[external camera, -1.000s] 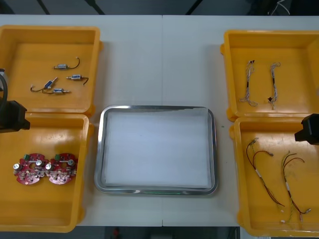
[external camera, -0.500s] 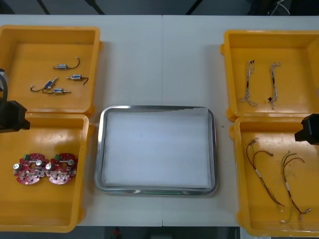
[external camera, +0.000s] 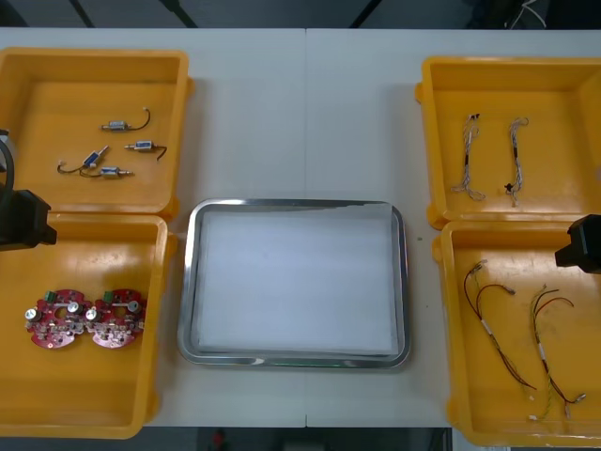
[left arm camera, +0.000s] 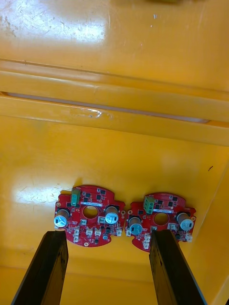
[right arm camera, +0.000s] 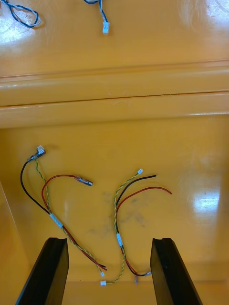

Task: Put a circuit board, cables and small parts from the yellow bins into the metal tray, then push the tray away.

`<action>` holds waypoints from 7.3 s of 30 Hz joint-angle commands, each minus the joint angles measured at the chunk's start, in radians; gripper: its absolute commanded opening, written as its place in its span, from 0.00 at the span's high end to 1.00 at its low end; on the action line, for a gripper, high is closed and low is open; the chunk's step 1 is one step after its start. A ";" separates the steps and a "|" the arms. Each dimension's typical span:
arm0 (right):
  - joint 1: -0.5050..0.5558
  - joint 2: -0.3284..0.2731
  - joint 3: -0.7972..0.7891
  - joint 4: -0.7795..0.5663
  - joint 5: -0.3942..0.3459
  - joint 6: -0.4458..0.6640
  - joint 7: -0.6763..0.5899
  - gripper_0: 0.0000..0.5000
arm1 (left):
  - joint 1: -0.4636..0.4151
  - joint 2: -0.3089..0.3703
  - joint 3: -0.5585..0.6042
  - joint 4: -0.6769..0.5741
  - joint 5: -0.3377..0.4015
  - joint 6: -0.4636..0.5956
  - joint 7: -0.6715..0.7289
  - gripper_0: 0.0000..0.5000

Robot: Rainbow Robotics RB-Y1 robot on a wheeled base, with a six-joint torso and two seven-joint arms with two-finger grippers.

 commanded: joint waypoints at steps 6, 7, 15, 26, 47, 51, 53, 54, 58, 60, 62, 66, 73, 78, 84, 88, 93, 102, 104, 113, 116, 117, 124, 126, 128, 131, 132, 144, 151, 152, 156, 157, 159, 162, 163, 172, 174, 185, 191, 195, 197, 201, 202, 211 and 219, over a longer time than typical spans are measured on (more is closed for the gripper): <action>0.013 -0.042 -0.032 -0.023 0.006 0.007 -0.019 0.00 | 0.013 0.048 0.029 -0.017 -0.009 -0.009 -0.021 0.00; 0.013 -0.042 -0.032 -0.023 0.006 0.007 -0.019 0.00 | 0.013 0.048 0.029 -0.017 -0.009 -0.009 -0.021 0.00; 0.013 -0.042 -0.032 -0.023 0.006 0.007 -0.019 0.00 | 0.013 0.048 0.029 -0.017 -0.009 -0.009 -0.021 0.00; 0.013 -0.042 -0.032 -0.023 0.006 0.007 -0.019 0.00 | 0.013 0.048 0.029 -0.017 -0.009 -0.009 -0.021 0.00; 0.058 -0.111 -0.028 -0.016 -0.065 0.005 0.003 0.00 | 0.011 0.057 -0.072 0.001 -0.055 -0.058 -0.038 0.00; 0.094 -0.112 -0.029 -0.016 -0.072 -0.027 0.089 0.00 | 0.011 0.060 -0.113 0.001 -0.083 -0.079 -0.039 0.00; 0.110 -0.112 -0.029 -0.017 -0.066 -0.045 0.132 0.00 | 0.011 0.063 -0.127 0.003 -0.092 -0.087 -0.039 0.00; 0.122 -0.112 -0.029 -0.016 -0.062 -0.056 0.156 0.00 | 0.011 0.065 -0.136 0.003 -0.098 -0.091 -0.042 0.00; 0.163 -0.112 -0.029 -0.016 -0.060 -0.101 0.227 0.00 | 0.011 0.069 -0.158 0.006 -0.100 -0.104 -0.055 0.00; 0.196 -0.112 -0.029 -0.016 -0.060 -0.130 0.273 0.00 | 0.011 0.072 -0.178 0.009 -0.103 -0.117 -0.065 0.00; 0.220 -0.112 -0.029 -0.016 -0.060 -0.151 0.302 0.00 | 0.011 0.074 -0.193 0.015 -0.107 -0.133 -0.075 0.00; 0.282 -0.111 -0.029 -0.016 -0.055 -0.202 0.362 0.00 | 0.011 0.077 -0.224 0.037 -0.107 -0.174 -0.124 0.00; 0.338 -0.074 -0.028 -0.016 -0.008 -0.231 0.446 0.00 | 0.011 0.077 -0.233 0.090 -0.055 -0.185 -0.254 0.00; 0.352 -0.019 -0.026 -0.016 0.032 -0.231 0.457 0.00 | 0.016 0.075 -0.239 0.119 -0.011 -0.208 -0.320 0.00; 0.352 0.021 0.001 -0.016 0.078 -0.231 0.472 0.00 | 0.016 0.077 -0.287 0.132 -0.011 -0.268 -0.332 0.00; 0.354 0.041 0.014 -0.016 0.095 -0.231 0.478 0.00 | 0.016 0.078 -0.314 0.144 -0.014 -0.298 -0.337 0.00; 0.367 0.078 0.015 -0.016 0.121 -0.232 0.489 0.00 | 0.017 0.083 -0.336 0.147 -0.014 -0.311 -0.335 0.00; 0.416 0.122 0.047 -0.016 0.172 -0.305 0.517 0.00 | 0.030 0.084 -0.337 0.164 0.000 -0.311 -0.332 0.00; 0.430 0.122 0.063 -0.016 0.182 -0.334 0.515 0.00 | 0.030 0.084 -0.347 0.164 0.000 -0.315 -0.332 0.00; 0.444 0.153 0.095 -0.016 0.236 -0.354 0.520 0.00 | 0.030 0.084 -0.382 0.167 -0.002 -0.354 -0.328 0.00; 0.446 0.165 0.103 -0.016 0.254 -0.354 0.520 0.00 | 0.030 0.083 -0.388 0.168 -0.003 -0.357 -0.328 0.00; 0.446 0.170 0.104 -0.014 0.258 -0.354 0.520 0.00 | 0.030 0.084 -0.391 0.168 -0.003 -0.358 -0.328 0.00; 0.446 0.187 0.127 -0.002 0.285 -0.377 0.517 0.00 | 0.030 0.084 -0.406 0.168 -0.008 -0.375 -0.326 0.00; 0.446 0.187 0.133 0.007 0.287 -0.390 0.517 0.00 | 0.031 0.083 -0.408 0.168 -0.008 -0.377 -0.326 0.00; 0.446 0.187 0.138 0.021 0.284 -0.409 0.520 0.00 | 0.030 0.083 -0.409 0.168 -0.008 -0.377 -0.326 0.00; 0.443 0.187 0.143 0.035 0.282 -0.421 0.523 0.00 | 0.030 0.083 -0.414 0.168 -0.008 -0.383 -0.328 0.00; 0.441 0.187 0.143 0.036 0.282 -0.420 0.523 0.00 | 0.030 0.083 -0.417 0.168 -0.011 -0.387 -0.326 0.00; 0.440 0.187 0.144 0.036 0.282 -0.420 0.526 1.00 | 0.031 0.083 -0.429 0.173 -0.022 -0.398 -0.326 0.00; 0.412 0.185 0.136 0.030 0.279 -0.407 0.540 1.00 | 0.033 0.083 -0.439 0.178 -0.025 -0.406 -0.326 0.00; 0.406 0.185 0.127 0.020 0.279 -0.398 0.544 1.00 | 0.031 0.083 -0.443 0.179 -0.026 -0.412 -0.325 0.00; 0.387 0.187 0.092 -0.019 0.277 -0.357 0.561 1.00 | 0.033 0.084 -0.462 0.188 -0.032 -0.444 -0.325 0.00; 0.380 0.185 0.075 -0.034 0.276 -0.332 0.567 1.00 | 0.031 0.083 -0.466 0.191 -0.035 -0.455 -0.323 0.00; 0.366 0.187 0.055 -0.053 0.270 -0.297 0.572 1.00 | 0.033 0.083 -0.468 0.193 -0.034 -0.456 -0.323 0.00; 0.346 0.188 0.027 -0.074 0.259 -0.240 0.577 1.00 | 0.031 0.084 -0.468 0.193 -0.034 -0.456 -0.325 0.00; 0.341 0.187 0.018 -0.082 0.256 -0.225 0.578 1.00 | 0.031 0.084 -0.468 0.193 -0.034 -0.456 -0.325 0.00; 0.306 0.188 -0.071 -0.192 0.218 -0.091 0.587 1.00 | 0.033 0.084 -0.468 0.193 -0.035 -0.456 -0.326 0.21; 0.295 0.187 -0.091 -0.218 0.213 -0.056 0.587 1.00 | 0.033 0.083 -0.468 0.193 -0.037 -0.458 -0.326 0.37; 0.177 0.187 -0.212 -0.263 0.052 0.127 0.587 1.00 | 0.031 0.084 -0.468 0.193 -0.041 -0.456 -0.326 1.00; 0.093 0.185 -0.221 -0.266 0.027 0.146 0.593 1.00 | 0.013 0.112 -0.466 0.179 -0.041 -0.458 -0.331 1.00; 0.038 0.176 -0.220 -0.266 0.012 0.146 0.603 1.00 | 0.008 0.141 -0.455 0.165 -0.040 -0.456 -0.337 1.00; 0.019 0.165 -0.213 -0.266 0.004 0.146 0.606 1.00 | 0.008 0.146 -0.445 0.164 -0.032 -0.450 -0.343 1.00; -0.015 0.129 -0.184 -0.269 -0.009 0.146 0.607 1.00 | 0.008 0.147 -0.394 0.153 -0.014 -0.397 -0.345 1.00; -0.021 0.116 -0.177 -0.270 -0.012 0.146 0.603 1.00 | 0.008 0.147 -0.368 0.145 0.000 -0.371 -0.345 1.00; -0.047 0.052 -0.167 -0.276 -0.083 0.146 0.587 1.00 | 0.030 0.146 -0.132 0.121 0.156 -0.153 -0.339 1.00; -0.071 0.006 -0.123 -0.276 -0.104 0.146 0.564 1.00 | 0.073 0.126 0.140 0.106 0.235 0.019 -0.316 1.00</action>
